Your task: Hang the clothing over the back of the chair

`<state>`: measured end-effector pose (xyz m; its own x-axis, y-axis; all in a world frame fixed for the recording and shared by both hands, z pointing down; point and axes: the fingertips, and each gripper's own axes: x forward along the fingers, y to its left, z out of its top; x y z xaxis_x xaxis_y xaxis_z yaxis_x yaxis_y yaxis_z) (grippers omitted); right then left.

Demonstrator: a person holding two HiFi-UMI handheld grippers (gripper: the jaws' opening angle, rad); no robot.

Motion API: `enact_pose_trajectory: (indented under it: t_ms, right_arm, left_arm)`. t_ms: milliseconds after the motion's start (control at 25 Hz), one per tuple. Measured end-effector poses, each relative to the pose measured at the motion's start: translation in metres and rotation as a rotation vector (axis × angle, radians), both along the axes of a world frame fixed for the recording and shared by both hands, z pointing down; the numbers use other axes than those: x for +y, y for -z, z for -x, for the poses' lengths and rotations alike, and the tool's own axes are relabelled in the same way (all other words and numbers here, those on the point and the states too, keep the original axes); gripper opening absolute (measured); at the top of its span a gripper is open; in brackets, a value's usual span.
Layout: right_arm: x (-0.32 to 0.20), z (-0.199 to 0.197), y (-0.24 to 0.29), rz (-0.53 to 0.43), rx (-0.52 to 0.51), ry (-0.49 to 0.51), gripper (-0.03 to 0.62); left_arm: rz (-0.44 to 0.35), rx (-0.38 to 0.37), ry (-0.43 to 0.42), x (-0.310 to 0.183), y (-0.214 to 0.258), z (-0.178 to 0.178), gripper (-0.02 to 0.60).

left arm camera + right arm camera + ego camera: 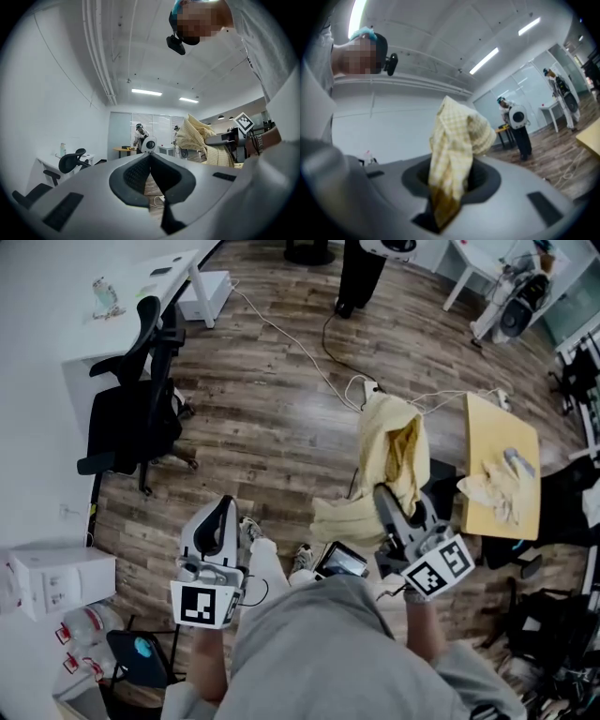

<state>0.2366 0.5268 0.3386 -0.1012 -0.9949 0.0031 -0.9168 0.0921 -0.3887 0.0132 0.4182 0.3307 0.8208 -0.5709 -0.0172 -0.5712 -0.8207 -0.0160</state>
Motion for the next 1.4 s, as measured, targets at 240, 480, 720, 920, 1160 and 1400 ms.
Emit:
enact_pose_trajectory:
  t_ms: [240, 480, 720, 920, 1160, 1400]
  right_arm:
    - [-0.024, 0.008, -0.009, 0.035, 0.011, 0.006, 0.126]
    - [-0.071, 0.022, -0.006, 0.043, 0.002, 0.010, 0.127]
    - [-0.120, 0.035, -0.003, 0.050, 0.008, 0.021, 0.127]
    - [-0.163, 0.050, 0.003, 0.038, 0.022, 0.012, 0.127]
    - [-0.205, 0.063, 0.012, 0.008, 0.033, -0.008, 0.129]
    - [-0.239, 0.082, 0.011, -0.002, 0.038, -0.010, 0.129]
  left_arm:
    - [0.048, 0.014, 0.014, -0.018, -0.010, 0.007, 0.032]
    - [0.050, 0.020, 0.020, -0.063, -0.010, 0.023, 0.032]
    - [0.040, 0.026, 0.030, -0.111, -0.007, 0.036, 0.032]
    - [0.035, 0.045, 0.022, -0.157, -0.003, 0.050, 0.032]
    - [0.010, 0.068, -0.009, -0.202, 0.006, 0.059, 0.032]
    - [0.015, 0.068, -0.012, -0.236, 0.002, 0.080, 0.032]
